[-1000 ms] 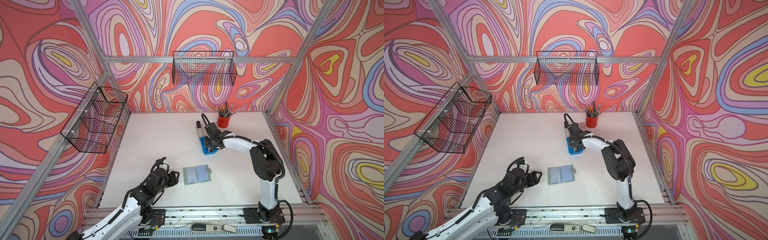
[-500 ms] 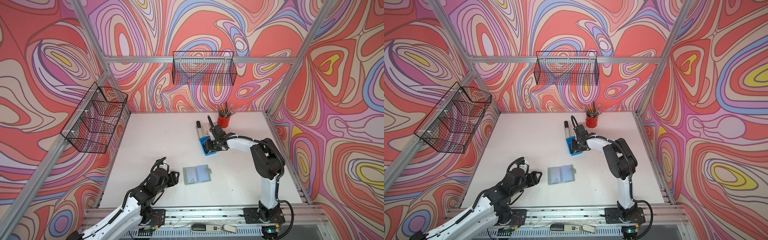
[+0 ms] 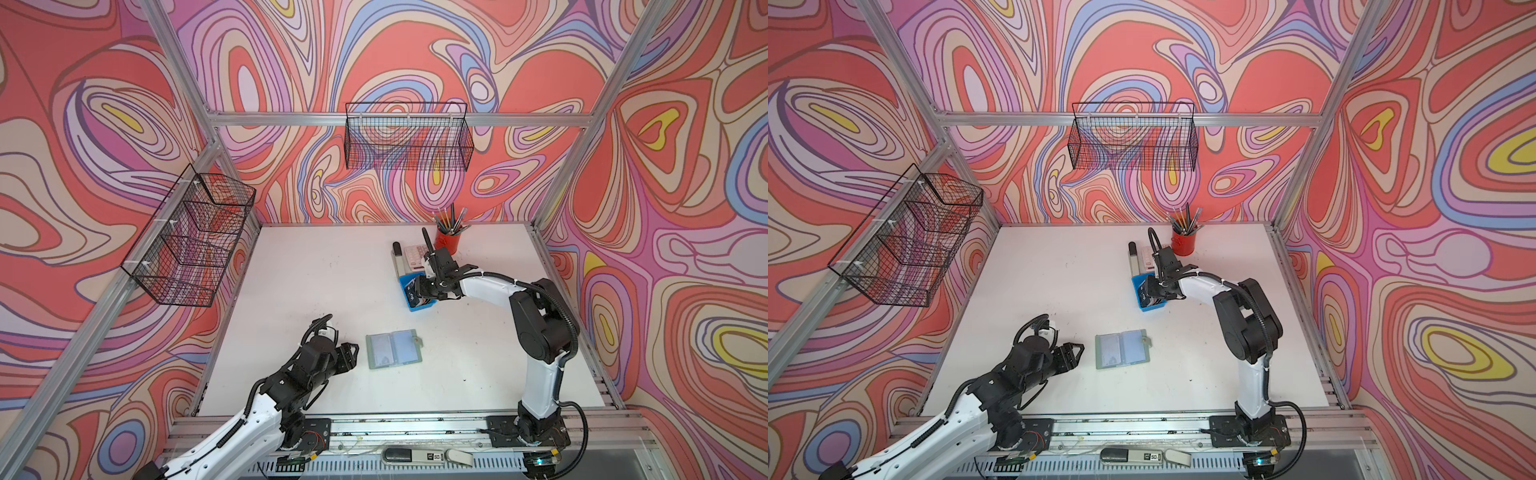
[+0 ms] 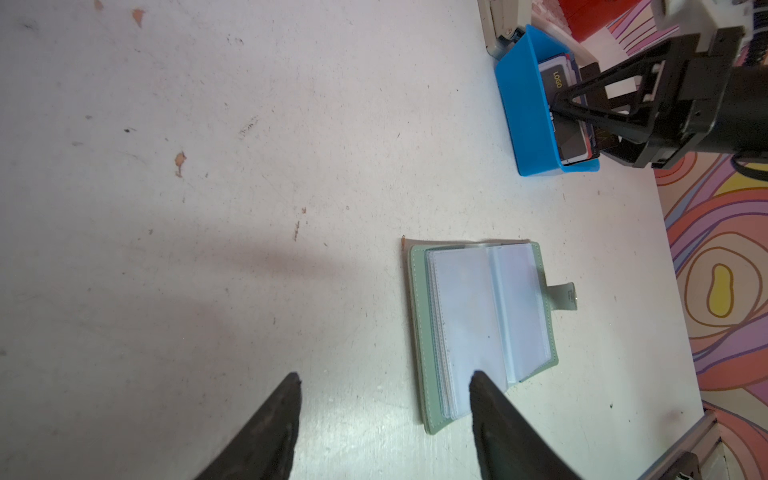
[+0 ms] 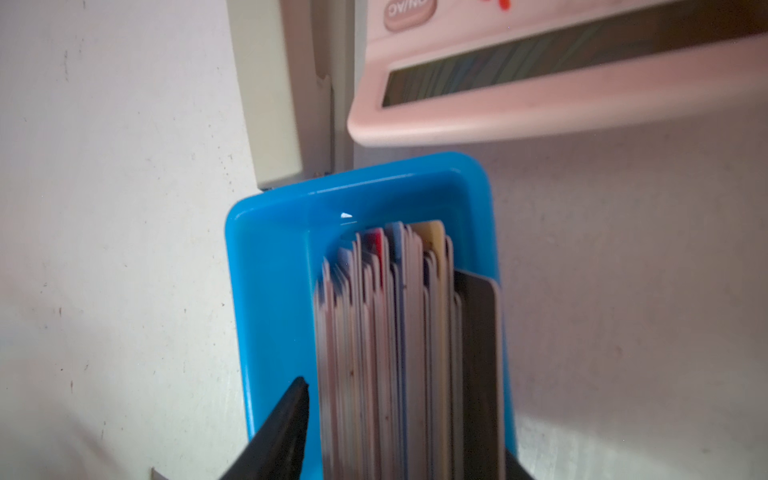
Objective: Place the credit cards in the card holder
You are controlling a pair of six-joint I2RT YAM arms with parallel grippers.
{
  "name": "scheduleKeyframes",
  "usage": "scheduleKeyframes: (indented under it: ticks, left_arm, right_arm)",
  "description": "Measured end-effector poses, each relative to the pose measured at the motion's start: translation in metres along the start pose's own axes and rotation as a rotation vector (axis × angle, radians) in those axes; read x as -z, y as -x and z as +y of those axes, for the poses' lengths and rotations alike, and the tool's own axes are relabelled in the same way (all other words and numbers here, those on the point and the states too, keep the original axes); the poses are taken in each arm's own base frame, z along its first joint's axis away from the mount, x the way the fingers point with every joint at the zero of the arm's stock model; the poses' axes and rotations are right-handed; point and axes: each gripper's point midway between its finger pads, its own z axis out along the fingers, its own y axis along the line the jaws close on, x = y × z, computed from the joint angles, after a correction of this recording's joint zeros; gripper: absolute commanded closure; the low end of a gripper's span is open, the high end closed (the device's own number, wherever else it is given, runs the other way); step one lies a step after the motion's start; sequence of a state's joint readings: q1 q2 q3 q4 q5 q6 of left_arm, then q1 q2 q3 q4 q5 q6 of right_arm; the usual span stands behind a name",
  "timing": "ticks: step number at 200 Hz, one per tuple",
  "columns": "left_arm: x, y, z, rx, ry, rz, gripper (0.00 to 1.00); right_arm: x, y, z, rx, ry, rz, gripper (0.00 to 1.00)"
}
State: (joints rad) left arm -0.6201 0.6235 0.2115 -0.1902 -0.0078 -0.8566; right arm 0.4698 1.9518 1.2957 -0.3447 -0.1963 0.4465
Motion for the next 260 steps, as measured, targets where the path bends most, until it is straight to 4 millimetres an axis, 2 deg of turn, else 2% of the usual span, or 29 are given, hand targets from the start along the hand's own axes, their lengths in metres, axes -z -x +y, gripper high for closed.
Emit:
scheduleKeyframes:
  ticks: [52,139,227,260]
  left_arm:
    - [0.000,0.000,0.000,0.000,0.000,0.000,0.34]
    - [0.000,0.000,0.000,0.000,-0.001,0.000,0.34]
    - [0.000,0.000,0.000,0.000,-0.002,0.000,0.34]
    - [0.000,0.000,-0.001,0.000,-0.003,0.002,0.34]
  right_arm:
    - [0.007,0.004,-0.001,-0.001,-0.006,-0.018,0.47]
    - [0.018,0.012,-0.017,0.015,-0.111,-0.067,0.49]
    - [0.029,0.021,-0.023,0.021,-0.157,-0.109,0.73]
    - [0.030,0.021,-0.026,0.019,-0.170,-0.106,0.74]
